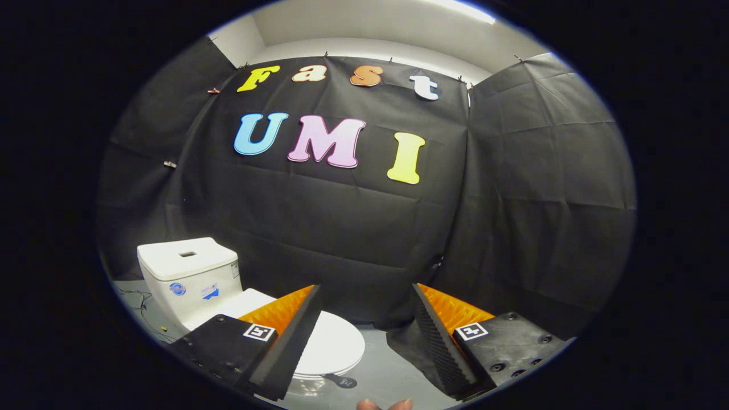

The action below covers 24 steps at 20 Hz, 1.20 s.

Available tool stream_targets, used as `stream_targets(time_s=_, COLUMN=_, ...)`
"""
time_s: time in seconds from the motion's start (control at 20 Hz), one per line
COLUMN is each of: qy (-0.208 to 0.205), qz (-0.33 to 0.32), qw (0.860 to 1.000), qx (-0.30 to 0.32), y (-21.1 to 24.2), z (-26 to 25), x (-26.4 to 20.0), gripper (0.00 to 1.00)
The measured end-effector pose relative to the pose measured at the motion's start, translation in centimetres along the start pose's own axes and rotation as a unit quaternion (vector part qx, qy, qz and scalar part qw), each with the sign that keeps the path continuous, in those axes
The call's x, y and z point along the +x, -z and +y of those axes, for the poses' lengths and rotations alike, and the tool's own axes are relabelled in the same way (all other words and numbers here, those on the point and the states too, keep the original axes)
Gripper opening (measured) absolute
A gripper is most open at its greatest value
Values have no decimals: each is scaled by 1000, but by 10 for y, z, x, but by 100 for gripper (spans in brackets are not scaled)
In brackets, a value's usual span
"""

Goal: Open the toilet lid.

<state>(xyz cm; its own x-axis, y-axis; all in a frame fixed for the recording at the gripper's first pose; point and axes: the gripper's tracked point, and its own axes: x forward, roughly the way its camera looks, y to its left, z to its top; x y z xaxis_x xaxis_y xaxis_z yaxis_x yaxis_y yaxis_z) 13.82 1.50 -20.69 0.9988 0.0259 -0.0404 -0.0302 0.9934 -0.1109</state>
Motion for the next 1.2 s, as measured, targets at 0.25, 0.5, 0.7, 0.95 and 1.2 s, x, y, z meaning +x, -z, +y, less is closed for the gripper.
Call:
stream_targets(time_s=0.25, qy=-9, qz=27, qw=1000, qx=7, y=59, z=6, x=20, gripper=99)
stream_targets(time_s=0.5, qy=0, qz=74, qw=997, qx=32, y=124, z=-4, x=38, gripper=99)
stream_targets(time_s=0.7, qy=0, qz=130, qw=989, qx=71, y=177, z=-13, x=48, gripper=99)
stream_targets(time_s=0.95, qy=-5, qz=215, qw=966, qx=146, y=243, z=-14, x=56, gripper=100)
stream_targets(time_s=1.2, qy=-14, qz=306, qw=917, qx=255, y=302, z=-3, x=53, gripper=99)
